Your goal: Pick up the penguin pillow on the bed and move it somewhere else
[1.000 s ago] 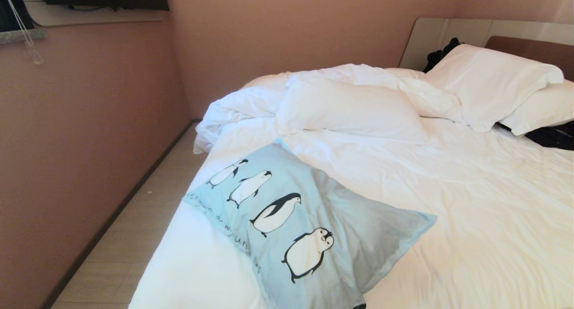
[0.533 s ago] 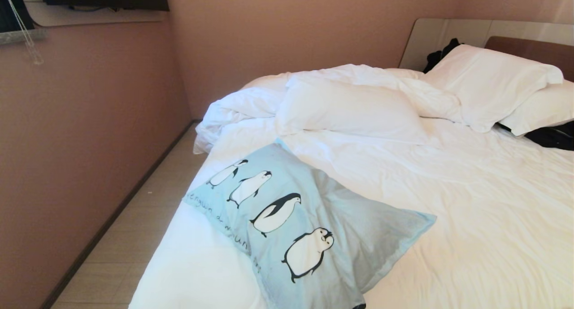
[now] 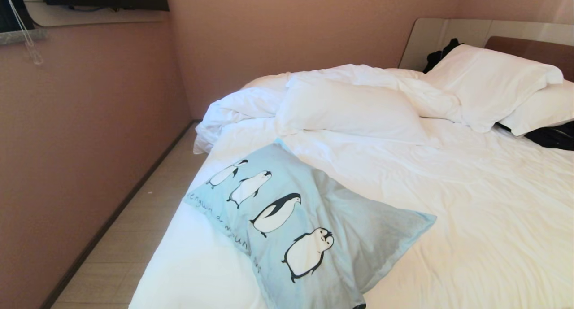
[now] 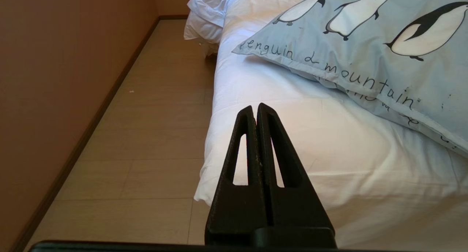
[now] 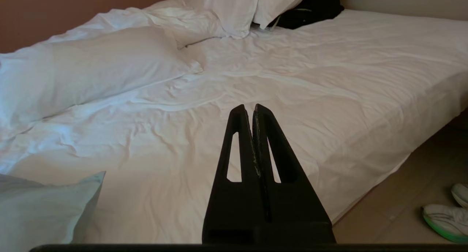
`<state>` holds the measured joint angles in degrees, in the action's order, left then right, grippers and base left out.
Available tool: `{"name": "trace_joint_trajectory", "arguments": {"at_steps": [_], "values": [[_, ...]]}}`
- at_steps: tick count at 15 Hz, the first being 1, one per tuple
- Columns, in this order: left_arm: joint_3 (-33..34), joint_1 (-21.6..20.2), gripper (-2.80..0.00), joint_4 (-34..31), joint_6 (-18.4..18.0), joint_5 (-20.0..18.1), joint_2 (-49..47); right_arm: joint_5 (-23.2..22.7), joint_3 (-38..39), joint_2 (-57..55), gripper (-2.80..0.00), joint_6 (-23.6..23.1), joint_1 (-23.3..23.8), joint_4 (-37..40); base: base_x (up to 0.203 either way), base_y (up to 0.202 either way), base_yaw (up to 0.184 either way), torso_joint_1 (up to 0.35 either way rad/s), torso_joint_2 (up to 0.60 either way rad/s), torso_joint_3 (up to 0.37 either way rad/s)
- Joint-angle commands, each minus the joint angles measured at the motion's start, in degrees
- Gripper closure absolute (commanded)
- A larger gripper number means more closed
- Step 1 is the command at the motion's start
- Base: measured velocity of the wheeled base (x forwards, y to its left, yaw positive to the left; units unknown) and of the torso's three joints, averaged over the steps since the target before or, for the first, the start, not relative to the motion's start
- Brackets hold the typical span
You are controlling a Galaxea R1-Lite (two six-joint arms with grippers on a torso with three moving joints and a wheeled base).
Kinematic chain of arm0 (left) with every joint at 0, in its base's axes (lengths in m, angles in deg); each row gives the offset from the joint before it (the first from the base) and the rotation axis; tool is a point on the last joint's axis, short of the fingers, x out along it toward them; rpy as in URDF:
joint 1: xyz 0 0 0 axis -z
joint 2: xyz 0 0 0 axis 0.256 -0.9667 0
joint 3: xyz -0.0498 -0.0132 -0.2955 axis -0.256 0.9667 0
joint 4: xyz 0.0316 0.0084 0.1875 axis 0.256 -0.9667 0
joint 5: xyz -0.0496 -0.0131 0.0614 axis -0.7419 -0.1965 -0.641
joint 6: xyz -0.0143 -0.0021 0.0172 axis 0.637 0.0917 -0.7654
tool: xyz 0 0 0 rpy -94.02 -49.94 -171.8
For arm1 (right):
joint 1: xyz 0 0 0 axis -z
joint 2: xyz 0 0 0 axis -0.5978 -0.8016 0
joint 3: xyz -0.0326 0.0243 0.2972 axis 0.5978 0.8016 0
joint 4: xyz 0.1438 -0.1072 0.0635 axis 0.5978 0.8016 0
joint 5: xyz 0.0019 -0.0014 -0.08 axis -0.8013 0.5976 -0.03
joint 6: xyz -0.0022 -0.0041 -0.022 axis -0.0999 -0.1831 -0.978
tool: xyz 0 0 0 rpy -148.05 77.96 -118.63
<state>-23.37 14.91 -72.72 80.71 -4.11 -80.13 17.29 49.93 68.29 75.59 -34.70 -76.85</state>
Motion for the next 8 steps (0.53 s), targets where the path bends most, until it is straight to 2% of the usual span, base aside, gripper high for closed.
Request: {"name": "trace_joint_trajectory", "arguments": {"at_steps": [1, 8], "values": [[0.00, 0.01, 0.00, 0.03, 0.01, 0.02, 0.02, -0.56, -1.03, 0.10, 0.00, -0.45, 0.01, 0.08, 0.000, 0.000, 0.000, 0.000, 0.00, 0.000], [0.00, 0.01, 0.00, 0.02, 0.01, 0.02, 0.02, 1.82, 0.29, 0.36, 0.00, -1.21, 0.01, 1.45, 0.000, 0.000, 0.000, 0.000, 0.00, 0.000]]}}
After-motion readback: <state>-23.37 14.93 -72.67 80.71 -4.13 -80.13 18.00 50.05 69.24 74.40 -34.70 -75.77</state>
